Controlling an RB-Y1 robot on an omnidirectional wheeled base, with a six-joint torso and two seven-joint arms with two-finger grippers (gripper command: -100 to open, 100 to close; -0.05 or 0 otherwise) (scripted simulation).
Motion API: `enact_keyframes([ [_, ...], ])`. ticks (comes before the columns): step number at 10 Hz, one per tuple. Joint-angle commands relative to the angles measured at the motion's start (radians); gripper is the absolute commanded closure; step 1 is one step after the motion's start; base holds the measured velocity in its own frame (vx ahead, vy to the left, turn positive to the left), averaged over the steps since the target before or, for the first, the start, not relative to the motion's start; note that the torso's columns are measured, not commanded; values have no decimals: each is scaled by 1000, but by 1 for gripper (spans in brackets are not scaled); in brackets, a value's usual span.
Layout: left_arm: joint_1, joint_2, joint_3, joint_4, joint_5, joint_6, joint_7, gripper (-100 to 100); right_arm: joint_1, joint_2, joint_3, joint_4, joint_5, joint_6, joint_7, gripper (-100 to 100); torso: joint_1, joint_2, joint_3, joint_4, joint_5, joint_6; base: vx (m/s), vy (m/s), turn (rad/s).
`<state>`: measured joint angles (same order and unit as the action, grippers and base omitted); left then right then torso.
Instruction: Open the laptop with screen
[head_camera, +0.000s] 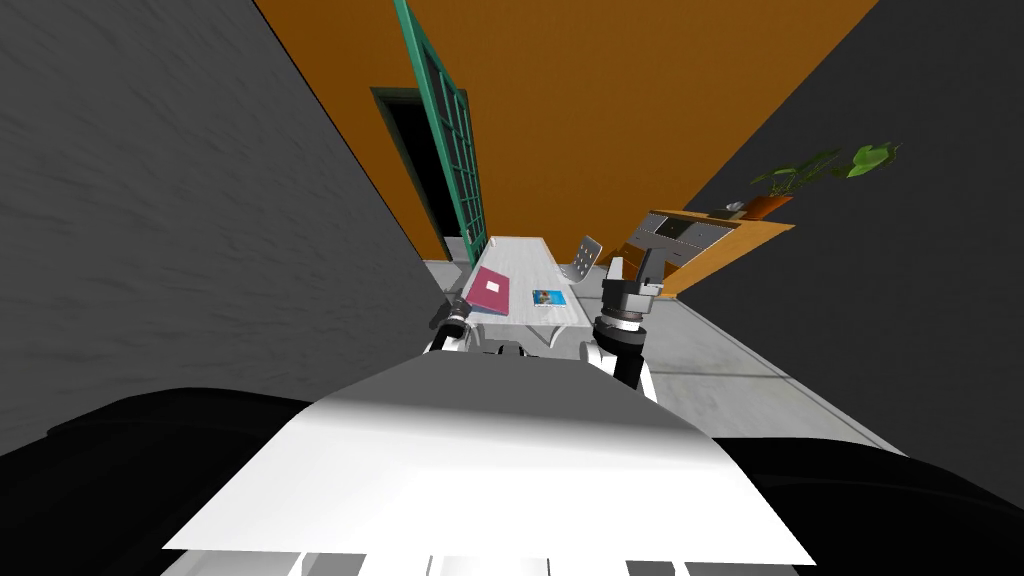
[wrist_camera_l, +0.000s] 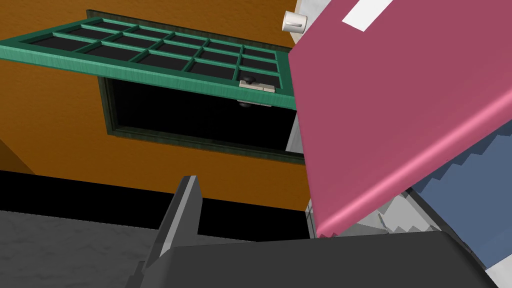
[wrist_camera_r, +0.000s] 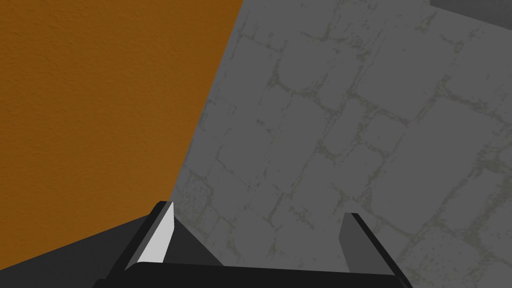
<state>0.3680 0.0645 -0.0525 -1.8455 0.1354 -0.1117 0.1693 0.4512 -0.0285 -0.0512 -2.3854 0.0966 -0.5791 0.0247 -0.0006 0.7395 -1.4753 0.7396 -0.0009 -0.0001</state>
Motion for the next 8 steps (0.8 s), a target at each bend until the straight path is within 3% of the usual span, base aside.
enact_keyframes([
  [1, 17, 4, 2, -71, 3, 51, 4, -100, 0, 0, 0, 0, 0, 0, 0, 0, 0, 0, 0, 0, 0, 0, 11, -5, 8],
  [2, 18, 5, 1, -58, 3, 41, 4, -100, 0, 0, 0, 0, 0, 0, 0, 0, -1, 0, 0, 0, 0, 0, 6, -2, 3],
  [3, 20, 5, 1, -61, 3, 46, 4, 0, 0, 0, 0, 0, 0, 0, 0, 0, 0, 0, 0, 0, 0, 0, 0, 0, 0],
  [8, 19, 5, 0, -60, 3, 46, 4, 0, 0, 0, 0, 0, 0, 0, 0, 0, 2, -2, -1, -2, 1, 0, 1, 0, -3],
])
